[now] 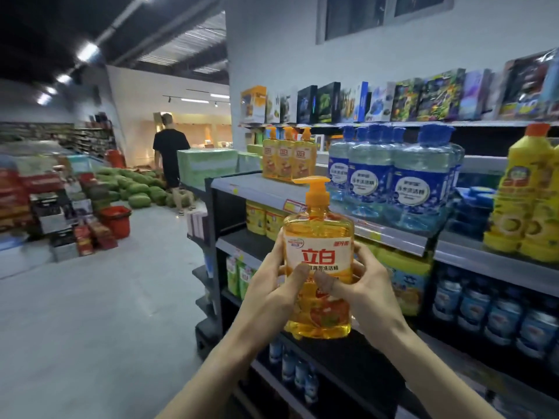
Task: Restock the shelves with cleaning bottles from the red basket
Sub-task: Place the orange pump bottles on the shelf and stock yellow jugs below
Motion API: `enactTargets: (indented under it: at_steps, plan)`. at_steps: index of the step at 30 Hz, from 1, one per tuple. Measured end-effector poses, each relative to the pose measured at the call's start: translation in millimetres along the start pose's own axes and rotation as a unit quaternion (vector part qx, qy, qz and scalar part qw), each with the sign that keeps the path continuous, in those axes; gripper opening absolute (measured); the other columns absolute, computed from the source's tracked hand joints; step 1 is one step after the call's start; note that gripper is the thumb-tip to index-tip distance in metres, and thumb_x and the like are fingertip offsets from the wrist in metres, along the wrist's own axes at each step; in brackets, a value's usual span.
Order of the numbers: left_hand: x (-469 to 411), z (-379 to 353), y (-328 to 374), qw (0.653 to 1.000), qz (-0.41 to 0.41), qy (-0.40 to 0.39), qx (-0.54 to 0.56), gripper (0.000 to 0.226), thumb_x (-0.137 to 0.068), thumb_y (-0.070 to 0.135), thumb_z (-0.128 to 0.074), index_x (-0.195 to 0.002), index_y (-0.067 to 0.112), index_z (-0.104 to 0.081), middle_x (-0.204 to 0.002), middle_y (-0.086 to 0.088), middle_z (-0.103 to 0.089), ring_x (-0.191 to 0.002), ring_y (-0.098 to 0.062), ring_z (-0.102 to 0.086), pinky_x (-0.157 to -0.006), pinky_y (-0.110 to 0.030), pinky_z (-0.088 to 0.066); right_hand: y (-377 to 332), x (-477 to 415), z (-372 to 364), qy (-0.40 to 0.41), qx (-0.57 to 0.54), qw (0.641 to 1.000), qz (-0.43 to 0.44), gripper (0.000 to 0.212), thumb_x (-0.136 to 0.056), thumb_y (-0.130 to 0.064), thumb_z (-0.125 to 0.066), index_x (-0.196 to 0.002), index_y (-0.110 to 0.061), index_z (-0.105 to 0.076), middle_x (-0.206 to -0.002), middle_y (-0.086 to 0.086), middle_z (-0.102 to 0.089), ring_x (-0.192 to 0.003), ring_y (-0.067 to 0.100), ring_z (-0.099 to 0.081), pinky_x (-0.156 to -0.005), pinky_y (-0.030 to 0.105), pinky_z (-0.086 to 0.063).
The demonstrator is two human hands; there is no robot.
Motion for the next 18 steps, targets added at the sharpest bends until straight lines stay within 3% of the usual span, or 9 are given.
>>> enactTargets:
  at_steps: [3,8,18]
  plan:
    - [-43,13,-19,1.0,-0.005,0.018,-0.008,0.052,-0.107,0.036,-0.059,-0.156,0.043,-0.043,-0.135,0.016,-0.07,-0.125,-0.006,-0.067,-0.102,-0.039,-0.06,16,-47,-12,-0.015,-0.008,1.0,0.005,0.071,-0.07,-0.037,-0.092,-0.132,-0.03,-0.058,-0.112,-0.006,-0.079,-0.098,0.014,-0.078,-0.071,0.037,-0.066]
    - [-109,30,-39,0.999,-0.016,0.027,-0.014,0.05,-0.105,0.035,-0.057,-0.152,0.048,-0.045,-0.136,0.013,-0.07,-0.126,-0.008,-0.066,-0.104,-0.041,-0.059,33,-124,-22,-0.019,-0.002,1.0,0.017,0.073,-0.068,-0.04,-0.093,-0.132,-0.034,-0.058,-0.112,-0.007,-0.079,-0.101,0.013,-0.078,-0.078,0.043,-0.067]
    - [-218,90,-76,0.999,-0.026,0.008,-0.024,0.052,-0.103,0.041,-0.061,-0.153,0.044,-0.047,-0.134,0.011,-0.071,-0.125,-0.012,-0.068,-0.1,-0.043,-0.061,46,-230,-68,-0.015,0.0,0.999,0.048,0.069,-0.072,-0.034,-0.091,-0.131,-0.036,-0.055,-0.112,-0.012,-0.079,-0.1,0.01,-0.078,-0.074,0.032,-0.066]
Point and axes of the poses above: each hand's wrist, its own x-axis away from the middle knuckle, its own z-axis out of the back of the hand, y = z × x, the point moved 5 cm from there along -x, towards the middle knuckle
